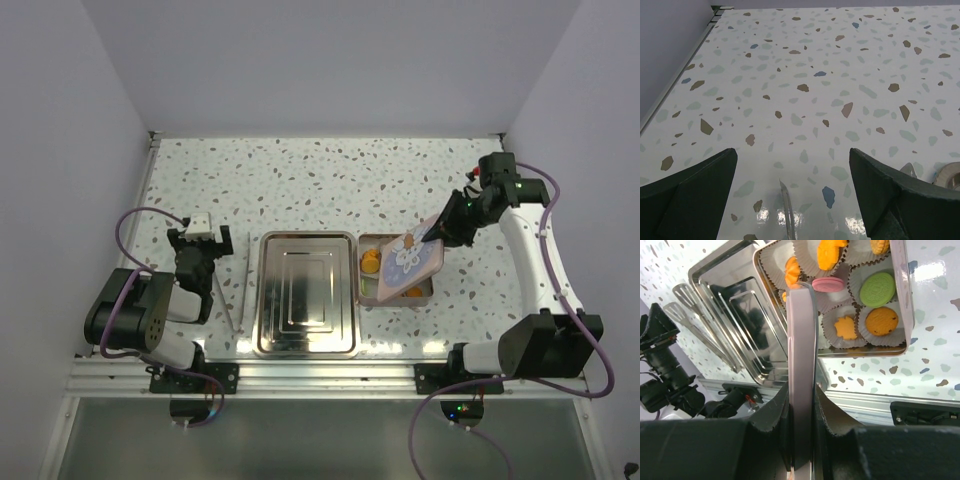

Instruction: Pack the cookies

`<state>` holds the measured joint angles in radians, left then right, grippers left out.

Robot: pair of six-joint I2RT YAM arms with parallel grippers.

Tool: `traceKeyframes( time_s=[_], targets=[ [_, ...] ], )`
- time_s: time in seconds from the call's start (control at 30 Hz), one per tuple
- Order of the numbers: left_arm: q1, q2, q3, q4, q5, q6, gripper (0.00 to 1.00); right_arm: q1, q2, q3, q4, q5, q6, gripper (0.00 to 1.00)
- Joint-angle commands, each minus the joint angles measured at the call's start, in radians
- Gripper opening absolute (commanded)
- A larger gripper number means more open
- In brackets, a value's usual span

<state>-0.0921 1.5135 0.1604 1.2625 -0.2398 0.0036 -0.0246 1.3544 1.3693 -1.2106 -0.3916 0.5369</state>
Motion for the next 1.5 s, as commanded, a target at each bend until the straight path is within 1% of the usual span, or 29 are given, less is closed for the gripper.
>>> traceKeyframes(
  time_s=[0.0,0.23,0.33,0.5,0.77,0.8,0.9,1.17,1.37,1.47],
  targets=[
    [0.006,-0.003,0.001,0.112,-0.015,0.010,1.00,-0.001,-0.005,-0.001,0.008,0.023,-0.018,0.00],
    [0.006,-0.003,0.001,0.112,-0.015,0.010,1.00,-0.001,0.015,0.013,0.089,0.002,-0.002,0.00],
    [0.006,-0.003,0.001,0.112,-0.015,0.010,1.00,-0.001,0.028,0.013,0.167,-0.042,0.020,0.00],
    [0.006,-0.003,0.001,0.112,-0.015,0.010,1.00,0.000,0.015,-0.007,0.235,-0.105,0.055,0.00],
    [0.006,-0.003,0.001,0.113,-0.015,0.010,1.00,0.017,-0.066,-0.035,0.249,-0.145,0.090,0.00],
    [0.006,-0.003,0.001,0.113,-0.015,0.010,1.00,0.043,-0.075,-0.048,0.252,-0.150,0.095,0.00],
    [0.006,-0.003,0.001,0.113,-0.015,0.012,1.00,0.061,-0.107,-0.059,0.256,-0.156,0.109,0.00],
    [0.006,-0.003,0.001,0.113,-0.015,0.010,1.00,0.074,-0.201,-0.087,0.235,-0.144,0.113,0.00],
    [0.006,-0.003,0.001,0.113,-0.015,0.010,1.00,0.074,-0.248,-0.105,0.184,-0.098,0.094,0.00],
    [0.006,-0.003,0.001,0.113,-0.015,0.012,1.00,0.074,-0.270,-0.127,0.194,-0.064,0.104,0.00]
  ],
)
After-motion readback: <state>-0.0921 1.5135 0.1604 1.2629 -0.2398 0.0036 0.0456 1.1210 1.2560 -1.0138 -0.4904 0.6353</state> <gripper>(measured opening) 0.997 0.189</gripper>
